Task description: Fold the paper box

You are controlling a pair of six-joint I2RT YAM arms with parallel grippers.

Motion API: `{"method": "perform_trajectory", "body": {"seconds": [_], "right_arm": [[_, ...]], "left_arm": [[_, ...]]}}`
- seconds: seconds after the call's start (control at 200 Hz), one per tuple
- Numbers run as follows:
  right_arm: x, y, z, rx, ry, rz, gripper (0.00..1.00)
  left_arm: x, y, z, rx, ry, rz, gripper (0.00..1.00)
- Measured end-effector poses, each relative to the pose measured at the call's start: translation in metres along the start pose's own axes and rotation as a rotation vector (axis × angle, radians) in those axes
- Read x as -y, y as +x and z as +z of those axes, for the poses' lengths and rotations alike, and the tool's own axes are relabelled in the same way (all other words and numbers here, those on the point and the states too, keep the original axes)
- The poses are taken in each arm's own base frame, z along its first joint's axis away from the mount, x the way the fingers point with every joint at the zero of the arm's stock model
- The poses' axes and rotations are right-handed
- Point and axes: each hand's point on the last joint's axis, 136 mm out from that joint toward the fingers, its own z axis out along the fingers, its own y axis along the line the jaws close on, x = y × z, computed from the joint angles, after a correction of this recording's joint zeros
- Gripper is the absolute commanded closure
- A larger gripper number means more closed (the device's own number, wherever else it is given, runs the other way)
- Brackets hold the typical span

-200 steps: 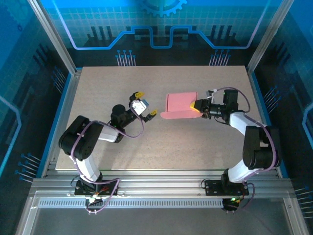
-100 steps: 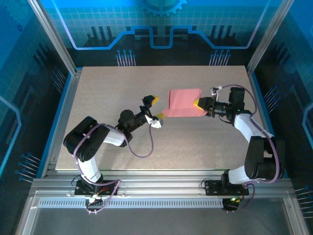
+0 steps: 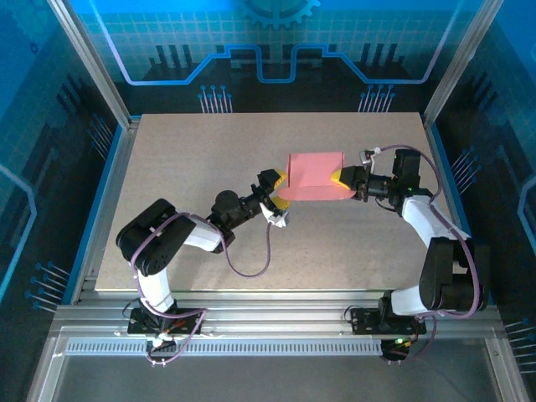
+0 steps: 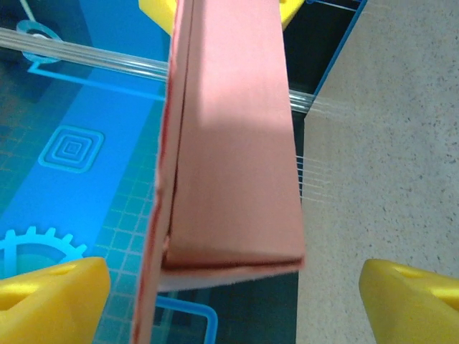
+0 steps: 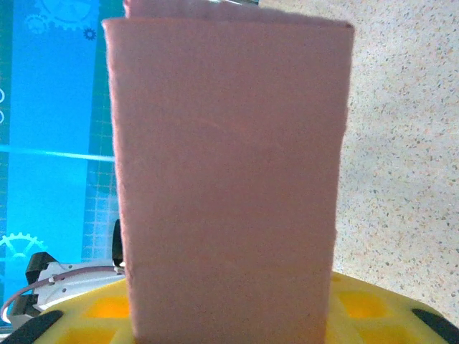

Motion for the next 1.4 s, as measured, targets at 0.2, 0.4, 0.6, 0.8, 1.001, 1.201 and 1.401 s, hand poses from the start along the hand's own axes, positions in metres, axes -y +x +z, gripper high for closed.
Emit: {"method": "perform_trajectory", "body": {"seconds": [0.2, 0.4, 0.6, 0.8, 1.001, 1.201, 1.401], "right_arm": [[0.000, 0.001, 0.001, -0.004, 0.000, 0.005, 0.58], [0.002, 0.003, 0.006, -0.018, -0.002, 0.018, 0.58], [0.003, 0.003, 0.007, -0.022, -0.002, 0.022, 0.58], [0.005, 0.003, 0.008, -0.024, -0.001, 0.031, 0.57], [0.009, 0.003, 0.009, -0.026, 0.003, 0.054, 0.58], [0.009, 0.003, 0.009, -0.027, 0.005, 0.062, 0.36], [0.007, -0.001, 0.008, -0.020, 0.023, 0.050, 0.19]], "left_arm": [[-0.002, -0.010, 0.005, 0.025, -0.006, 0.006, 0.18], [-0.001, -0.015, 0.008, 0.035, -0.007, -0.001, 0.29], [-0.002, -0.014, 0.008, 0.026, -0.009, -0.002, 0.36], [0.000, -0.013, 0.008, 0.017, -0.006, -0.014, 0.52], [0.003, -0.011, 0.009, 0.009, 0.003, -0.015, 0.59], [0.005, -0.011, 0.009, 0.007, 0.006, -0.035, 0.61], [0.006, -0.010, 0.009, 0.002, 0.007, -0.108, 0.66]]}}
